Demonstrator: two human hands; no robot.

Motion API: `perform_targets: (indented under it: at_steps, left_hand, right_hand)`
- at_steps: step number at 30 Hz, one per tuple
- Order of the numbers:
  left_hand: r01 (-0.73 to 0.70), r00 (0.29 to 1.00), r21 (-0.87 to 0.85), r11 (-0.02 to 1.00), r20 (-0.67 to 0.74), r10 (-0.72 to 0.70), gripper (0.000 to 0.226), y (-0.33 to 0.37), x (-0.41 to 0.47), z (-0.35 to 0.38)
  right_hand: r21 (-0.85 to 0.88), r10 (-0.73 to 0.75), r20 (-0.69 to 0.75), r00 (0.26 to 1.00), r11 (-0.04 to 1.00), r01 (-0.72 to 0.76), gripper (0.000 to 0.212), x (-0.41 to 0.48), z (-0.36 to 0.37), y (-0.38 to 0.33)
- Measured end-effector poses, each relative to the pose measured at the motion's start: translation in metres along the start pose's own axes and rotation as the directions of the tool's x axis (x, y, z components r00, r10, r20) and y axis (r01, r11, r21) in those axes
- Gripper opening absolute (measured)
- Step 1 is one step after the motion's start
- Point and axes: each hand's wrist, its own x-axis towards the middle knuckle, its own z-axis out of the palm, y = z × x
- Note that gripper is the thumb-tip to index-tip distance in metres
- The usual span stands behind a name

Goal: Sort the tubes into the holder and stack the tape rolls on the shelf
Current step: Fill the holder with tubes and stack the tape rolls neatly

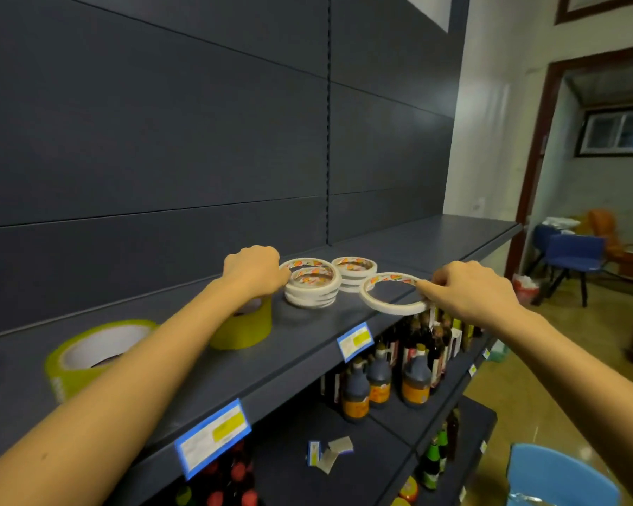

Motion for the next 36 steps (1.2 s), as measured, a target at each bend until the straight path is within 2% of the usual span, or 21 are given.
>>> perform_targets:
  at_steps: [5, 8, 11, 15, 19, 24, 26, 28, 31, 36]
  left_hand:
    - [0.035, 0.998, 0.026, 0.999, 0.053, -0.036, 0.036, 0.018, 0.041, 0.027]
    - [0.059, 0.997, 0.072, 0.996, 0.039, -0.061, 0.035, 0.022, 0.055, 0.038]
    - [0.082, 0.995, 0.136, 0.987, 0.037, -0.088, 0.03, 0.024, 0.062, 0.046]
    - [0.127, 0.991, 0.179, 0.976, 0.023, -0.133, 0.037, 0.025, 0.064, 0.052]
    - [0.19, 0.98, 0.183, 0.965, -0.088, -0.177, 0.043, 0.028, 0.06, 0.048]
    - [0.262, 0.951, 0.189, 0.946, -0.216, -0.22, 0.032, 0.036, 0.053, 0.04]
    - [0.289, 0.937, 0.237, 0.928, -0.269, -0.223, 0.031, 0.038, 0.047, 0.037]
    - [0.316, 0.924, 0.303, 0.899, -0.314, -0.219, 0.029, 0.038, 0.039, 0.033]
    - [0.373, 0.897, 0.336, 0.865, -0.368, -0.244, 0.028, 0.034, 0.017, 0.029]
    - [0.53, 0.829, 0.399, 0.748, -0.427, -0.36, 0.028, 0.024, -0.043, 0.013]
  right_hand:
    - [0.086, -0.013, 0.021, 1.0, 0.996, 0.012, 0.051, 0.049, 0.016, 0.02]
    - [0.114, -0.035, 0.022, 0.999, 0.993, 0.033, 0.05, 0.075, 0.029, 0.02]
    - [0.154, -0.089, 0.05, 0.995, 0.985, 0.08, 0.05, 0.101, 0.043, 0.015]
    - [0.186, -0.171, 0.031, 0.985, 0.969, 0.162, 0.05, 0.141, 0.062, 0.01]
    - [0.193, -0.243, 0.071, 0.967, 0.955, 0.226, 0.054, 0.177, 0.083, 0.007]
    - [0.124, -0.345, 0.198, 0.917, 0.937, 0.326, 0.055, 0.204, 0.108, 0.009]
    - [0.033, -0.397, 0.147, 0.906, 0.917, 0.397, 0.056, 0.211, 0.11, 0.008]
    - [0.013, -0.462, 0.009, 0.887, 0.887, 0.462, 0.053, 0.217, 0.103, 0.001]
    - [0.212, -0.613, -0.101, 0.784, 0.756, 0.619, 0.038, 0.212, 0.087, -0.022]
    - [0.399, -0.852, -0.181, 0.491, 0.393, 0.828, 0.027, 0.165, 0.07, -0.088]
